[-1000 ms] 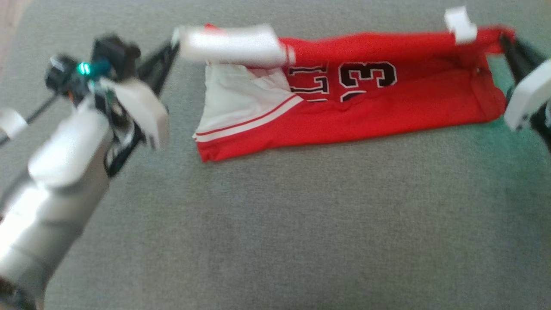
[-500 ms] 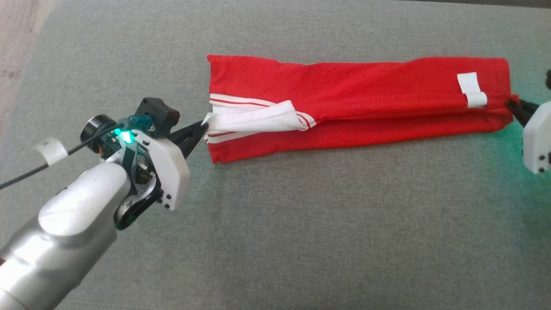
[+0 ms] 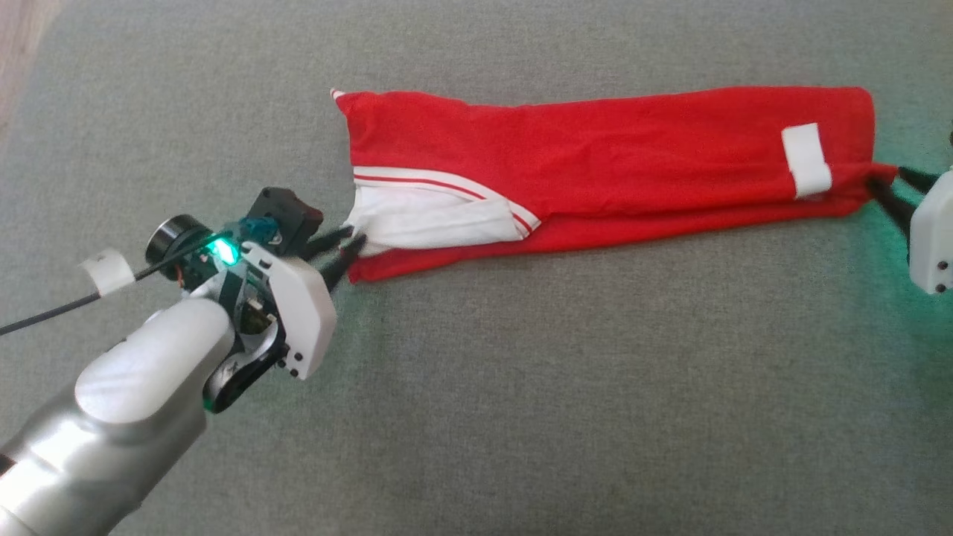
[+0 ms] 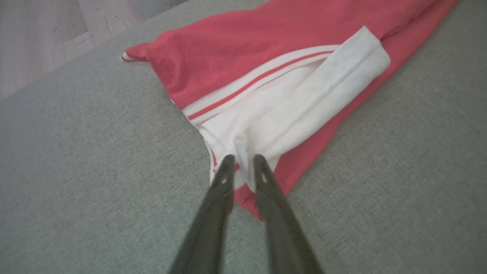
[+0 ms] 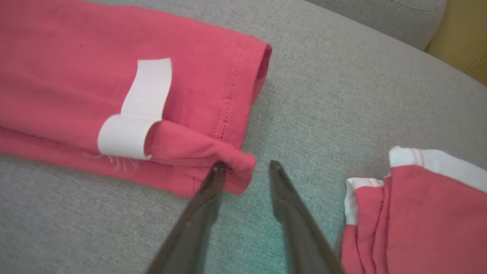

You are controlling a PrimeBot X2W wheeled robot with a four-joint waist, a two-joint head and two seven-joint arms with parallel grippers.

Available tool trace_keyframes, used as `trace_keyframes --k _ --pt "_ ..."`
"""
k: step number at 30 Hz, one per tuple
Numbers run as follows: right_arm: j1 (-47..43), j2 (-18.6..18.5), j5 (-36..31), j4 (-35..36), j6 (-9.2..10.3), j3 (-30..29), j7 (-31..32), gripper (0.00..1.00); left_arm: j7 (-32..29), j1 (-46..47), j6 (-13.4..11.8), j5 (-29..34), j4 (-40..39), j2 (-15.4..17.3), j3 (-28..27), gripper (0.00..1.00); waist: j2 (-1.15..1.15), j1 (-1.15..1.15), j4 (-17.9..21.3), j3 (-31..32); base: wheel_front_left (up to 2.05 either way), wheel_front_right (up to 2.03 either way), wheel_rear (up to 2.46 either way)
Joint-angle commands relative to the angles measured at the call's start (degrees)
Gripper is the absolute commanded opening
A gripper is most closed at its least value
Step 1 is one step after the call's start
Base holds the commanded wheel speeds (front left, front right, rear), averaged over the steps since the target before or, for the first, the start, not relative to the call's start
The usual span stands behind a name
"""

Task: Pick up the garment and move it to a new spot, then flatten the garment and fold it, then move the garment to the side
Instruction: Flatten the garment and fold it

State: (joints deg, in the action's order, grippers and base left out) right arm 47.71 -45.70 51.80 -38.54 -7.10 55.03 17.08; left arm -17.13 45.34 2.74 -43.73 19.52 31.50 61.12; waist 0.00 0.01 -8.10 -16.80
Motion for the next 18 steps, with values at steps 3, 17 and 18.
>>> trace_keyframes --k 3,17,18 --pt "0.0 -1.3 2.2 1.2 -0.39 -1.3 -1.7 1.00 1.4 1.1 -1.1 0.3 -0.5 1.8 -2.7 1.00 0.00 -0.01 0.3 1.0 0.00 0.00 0.00" --pt "-1.3 4.6 9.0 7.3 -0.39 -11.5 -25.9 1.00 25.7 -2.6 -13.9 -5.7 -3.7 -3.3 -19.4 1.00 0.00 -0.01 1.7 7.8 0.00 0.00 0.00" --pt "-1.7 5.9 8.7 7.1 -0.39 -12.5 -28.0 1.00 27.7 -3.5 -14.7 -6.2 -4.0 -3.8 -20.6 1.00 0.00 -0.01 1.8 8.3 0.00 0.00 0.00"
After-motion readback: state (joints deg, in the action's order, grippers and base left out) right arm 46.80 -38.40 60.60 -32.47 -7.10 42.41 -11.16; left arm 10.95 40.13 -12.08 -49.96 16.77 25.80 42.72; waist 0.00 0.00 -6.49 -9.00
